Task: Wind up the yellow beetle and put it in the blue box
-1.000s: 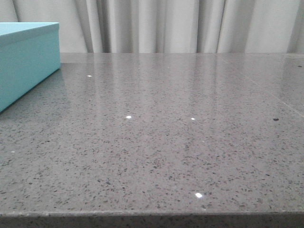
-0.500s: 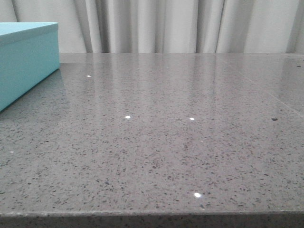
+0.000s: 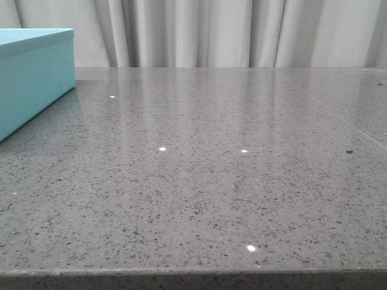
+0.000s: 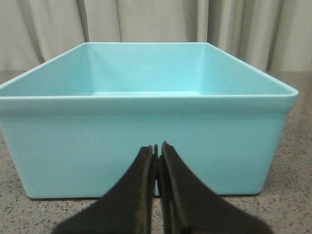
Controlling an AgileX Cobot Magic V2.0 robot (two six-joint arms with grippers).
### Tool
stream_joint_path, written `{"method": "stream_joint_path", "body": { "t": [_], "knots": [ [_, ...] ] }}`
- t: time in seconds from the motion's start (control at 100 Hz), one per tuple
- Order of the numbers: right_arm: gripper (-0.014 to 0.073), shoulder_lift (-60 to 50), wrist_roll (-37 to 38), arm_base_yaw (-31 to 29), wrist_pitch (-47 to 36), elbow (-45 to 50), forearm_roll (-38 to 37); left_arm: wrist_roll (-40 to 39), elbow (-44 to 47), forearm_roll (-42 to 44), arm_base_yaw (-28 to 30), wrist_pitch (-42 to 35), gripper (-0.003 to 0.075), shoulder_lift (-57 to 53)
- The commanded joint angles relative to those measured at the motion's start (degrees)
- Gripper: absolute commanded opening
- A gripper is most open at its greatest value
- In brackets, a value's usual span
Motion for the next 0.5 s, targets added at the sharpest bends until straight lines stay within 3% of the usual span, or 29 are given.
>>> {"method": "stream_joint_path", "body": {
  "t": [0.0, 0.49],
  "knots": [
    [-0.0069, -0.91, -2.18, -1.73, -4.89, 0.44, 1.89, -0.41, 1.22, -0.2, -0.38, -4.29, -0.0019, -1.9],
    [-0.0069, -12.03, -1.99, -4.95, -0.77, 7.64, 3.22, -0.41, 1.22, -0.2, -0.38, -4.29, -0.0019, -1.79]
  ]
}}
